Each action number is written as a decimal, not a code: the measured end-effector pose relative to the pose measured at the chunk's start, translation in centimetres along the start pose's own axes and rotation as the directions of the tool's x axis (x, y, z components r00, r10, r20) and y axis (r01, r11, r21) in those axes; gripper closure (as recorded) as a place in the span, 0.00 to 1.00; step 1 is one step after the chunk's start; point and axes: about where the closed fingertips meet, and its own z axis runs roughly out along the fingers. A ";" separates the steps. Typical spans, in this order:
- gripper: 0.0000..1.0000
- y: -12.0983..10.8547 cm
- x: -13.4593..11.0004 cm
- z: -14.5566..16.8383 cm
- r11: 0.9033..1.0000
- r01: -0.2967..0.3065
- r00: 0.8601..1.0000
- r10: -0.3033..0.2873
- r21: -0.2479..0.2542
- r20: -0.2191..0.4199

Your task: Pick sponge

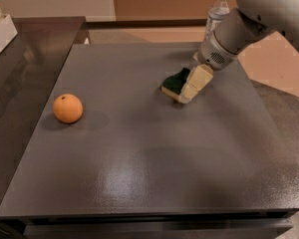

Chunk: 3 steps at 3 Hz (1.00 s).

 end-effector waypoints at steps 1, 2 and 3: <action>0.00 0.0 0.2 0.6 1.000 -0.007 1.000 0.007 -0.007 -0.005; 0.25 0.1 0.4 1.5 1.000 -0.009 1.000 0.008 -0.025 -0.016; 0.48 0.1 0.5 1.9 0.999 -0.013 1.000 0.013 -0.030 -0.020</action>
Offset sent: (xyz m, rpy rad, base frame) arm 0.0025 0.0036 -0.0186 -0.0120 0.0396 0.0064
